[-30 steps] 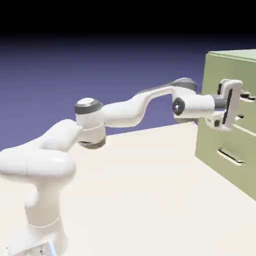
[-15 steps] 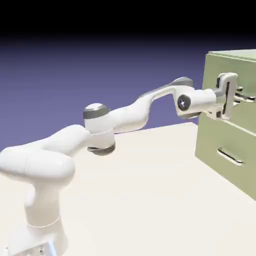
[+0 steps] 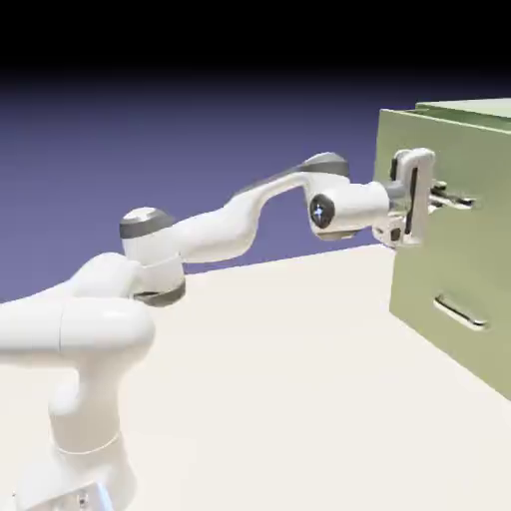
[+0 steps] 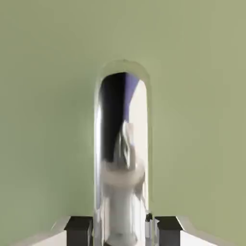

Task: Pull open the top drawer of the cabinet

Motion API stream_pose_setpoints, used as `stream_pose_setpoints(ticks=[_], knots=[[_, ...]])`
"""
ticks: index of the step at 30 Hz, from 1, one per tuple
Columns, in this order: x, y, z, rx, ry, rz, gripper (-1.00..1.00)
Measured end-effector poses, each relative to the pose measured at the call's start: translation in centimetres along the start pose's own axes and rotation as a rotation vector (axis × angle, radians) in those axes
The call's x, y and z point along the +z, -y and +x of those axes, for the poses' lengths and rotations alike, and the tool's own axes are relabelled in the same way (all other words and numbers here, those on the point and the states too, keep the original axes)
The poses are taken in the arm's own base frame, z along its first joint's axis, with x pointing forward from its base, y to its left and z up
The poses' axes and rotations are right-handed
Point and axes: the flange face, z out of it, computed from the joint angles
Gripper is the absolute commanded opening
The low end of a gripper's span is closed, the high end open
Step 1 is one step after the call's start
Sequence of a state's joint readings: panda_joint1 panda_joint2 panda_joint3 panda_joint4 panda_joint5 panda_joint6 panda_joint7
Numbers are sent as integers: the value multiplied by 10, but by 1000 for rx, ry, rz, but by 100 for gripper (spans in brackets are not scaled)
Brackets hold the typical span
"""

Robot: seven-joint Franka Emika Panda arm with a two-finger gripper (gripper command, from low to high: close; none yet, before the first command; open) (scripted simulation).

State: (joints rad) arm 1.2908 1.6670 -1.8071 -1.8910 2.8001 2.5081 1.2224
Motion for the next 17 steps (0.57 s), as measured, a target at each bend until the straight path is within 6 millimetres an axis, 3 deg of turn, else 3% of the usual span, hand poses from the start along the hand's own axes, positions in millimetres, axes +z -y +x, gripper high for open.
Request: stream_pose_setpoints(ticks=[13,14,16,17], knots=[[-132,0,0,1,1,1,-100],[-138,0,0,1,1,1,100],[-138,0,0,0,-1,-1,100],[-150,0,-1,0,0,0,100]])
